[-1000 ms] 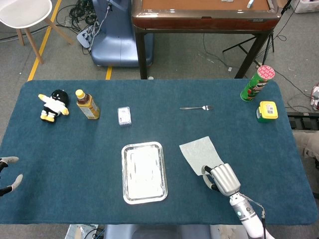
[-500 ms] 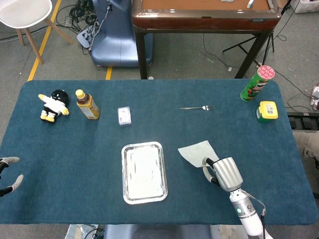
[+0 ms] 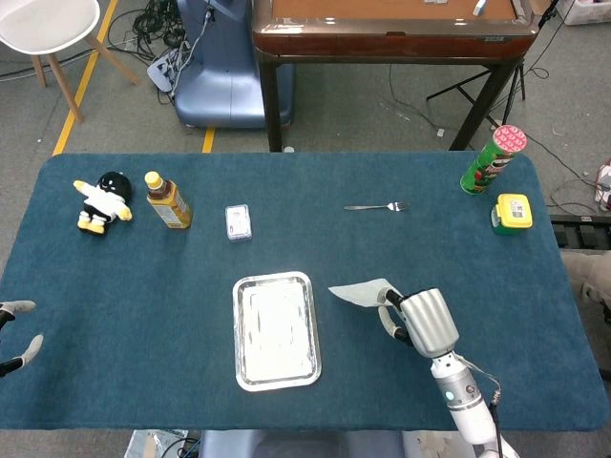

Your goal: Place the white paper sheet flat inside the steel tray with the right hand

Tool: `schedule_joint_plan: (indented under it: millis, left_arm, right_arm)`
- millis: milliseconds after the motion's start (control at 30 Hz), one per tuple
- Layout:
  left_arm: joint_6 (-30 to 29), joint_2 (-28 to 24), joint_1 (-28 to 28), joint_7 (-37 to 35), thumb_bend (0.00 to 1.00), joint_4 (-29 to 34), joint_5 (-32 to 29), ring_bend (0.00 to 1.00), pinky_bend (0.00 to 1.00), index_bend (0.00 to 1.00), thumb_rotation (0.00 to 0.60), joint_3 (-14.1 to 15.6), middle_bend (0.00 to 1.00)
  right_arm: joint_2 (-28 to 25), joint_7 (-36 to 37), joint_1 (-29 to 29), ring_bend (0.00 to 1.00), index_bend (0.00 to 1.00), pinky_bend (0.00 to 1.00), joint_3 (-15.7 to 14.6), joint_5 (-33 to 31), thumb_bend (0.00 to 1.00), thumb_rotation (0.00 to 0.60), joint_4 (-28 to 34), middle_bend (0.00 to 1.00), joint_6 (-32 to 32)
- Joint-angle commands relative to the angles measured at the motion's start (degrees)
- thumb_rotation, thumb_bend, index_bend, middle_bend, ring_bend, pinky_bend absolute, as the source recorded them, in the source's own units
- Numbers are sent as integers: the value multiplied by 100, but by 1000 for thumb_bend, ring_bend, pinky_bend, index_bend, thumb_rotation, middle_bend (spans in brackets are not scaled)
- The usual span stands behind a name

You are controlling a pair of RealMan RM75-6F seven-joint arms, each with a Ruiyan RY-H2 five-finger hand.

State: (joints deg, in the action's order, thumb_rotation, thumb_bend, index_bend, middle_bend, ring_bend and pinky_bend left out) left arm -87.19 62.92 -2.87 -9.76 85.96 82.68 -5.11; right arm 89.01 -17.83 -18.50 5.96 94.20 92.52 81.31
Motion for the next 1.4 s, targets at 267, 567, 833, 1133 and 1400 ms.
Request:
schedule_joint_plan:
  millis: [267,567,833,1133,1400]
  left_arm:
    - [-15,-13,12,-47,278,-9,0,382,546,346,600,-3,379]
    - [-40,-22,26,-77,278,-16,4,383,546,346,600,-7,379]
    - [-55,-35,46,-123,278,-24,-12,382,547,346,600,-13,379]
    - [-69,-40,57,-129,278,-16,5,383,546,346,600,-5,379]
    - [-107,-54,76,-163,278,-12,47,383,546,346,600,10,379]
  right_arm:
    - [-92,-575,-309,1000,533,1000,391,-256,505,600,458,1000,-280]
    - [-8,-1019,-559,1000,535,1000,734,-504,505,600,572,1000,-358]
    - [30,-1130,-796,1000,547,1000,1071,-831,506,600,562,1000,-428]
    - [228,-1427,-1075,1000,568,1000,1365,-1210,505,600,538,1000,-436]
    - [410,-1609,-1410,1000,574,1000,1725,-1535,505,600,419,1000,-428]
